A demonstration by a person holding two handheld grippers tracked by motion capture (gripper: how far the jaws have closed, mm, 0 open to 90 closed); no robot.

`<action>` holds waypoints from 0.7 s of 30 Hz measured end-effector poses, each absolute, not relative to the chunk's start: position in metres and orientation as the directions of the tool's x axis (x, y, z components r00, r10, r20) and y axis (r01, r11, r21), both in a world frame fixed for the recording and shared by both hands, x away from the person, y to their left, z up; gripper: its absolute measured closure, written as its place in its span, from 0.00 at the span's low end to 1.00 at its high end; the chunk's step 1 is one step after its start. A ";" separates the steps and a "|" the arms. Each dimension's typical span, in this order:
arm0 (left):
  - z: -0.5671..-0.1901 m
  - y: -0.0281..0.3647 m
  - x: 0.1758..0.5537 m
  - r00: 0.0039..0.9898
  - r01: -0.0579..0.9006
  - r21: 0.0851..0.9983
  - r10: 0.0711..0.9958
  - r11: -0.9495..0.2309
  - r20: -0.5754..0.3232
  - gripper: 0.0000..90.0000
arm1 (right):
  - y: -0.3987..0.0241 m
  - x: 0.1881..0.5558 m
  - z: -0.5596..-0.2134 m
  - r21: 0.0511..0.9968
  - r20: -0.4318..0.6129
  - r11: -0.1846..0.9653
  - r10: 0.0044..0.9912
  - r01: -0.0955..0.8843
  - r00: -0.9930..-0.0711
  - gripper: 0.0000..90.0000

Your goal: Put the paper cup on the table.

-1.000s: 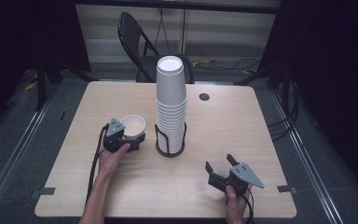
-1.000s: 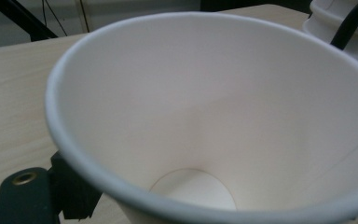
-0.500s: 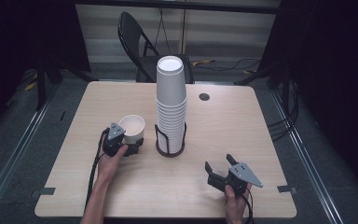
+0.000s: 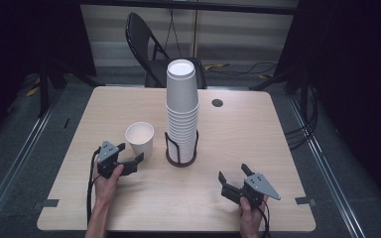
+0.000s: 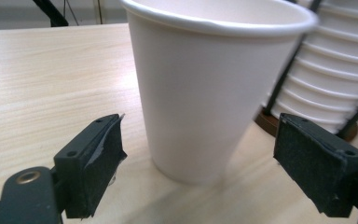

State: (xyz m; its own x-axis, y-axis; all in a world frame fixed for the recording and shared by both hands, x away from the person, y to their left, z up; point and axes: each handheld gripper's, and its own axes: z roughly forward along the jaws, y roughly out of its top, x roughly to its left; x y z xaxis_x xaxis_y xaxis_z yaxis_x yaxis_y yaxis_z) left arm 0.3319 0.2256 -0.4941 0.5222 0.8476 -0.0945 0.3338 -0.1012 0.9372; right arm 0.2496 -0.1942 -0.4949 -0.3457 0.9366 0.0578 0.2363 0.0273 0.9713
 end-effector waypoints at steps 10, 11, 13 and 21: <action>-0.487 0.216 0.299 0.536 0.297 0.952 0.838 -0.077 -0.099 0.17 | -0.194 0.249 -0.495 0.972 0.058 0.026 0.937 0.234 -0.344 0.15; -0.488 0.215 0.295 0.543 0.295 0.953 0.833 -0.066 -0.111 0.17 | -0.194 0.249 -0.495 0.972 0.056 0.027 0.937 0.232 -0.344 0.15; -0.488 0.213 0.290 0.552 0.292 0.955 0.825 -0.057 -0.119 0.17 | -0.194 0.249 -0.495 0.972 0.056 0.028 0.936 0.233 -0.347 0.15; -0.482 0.194 0.267 0.563 0.245 0.968 0.821 -0.051 -0.100 0.17 | -0.194 0.249 -0.495 0.971 0.058 0.027 0.936 0.236 -0.347 0.15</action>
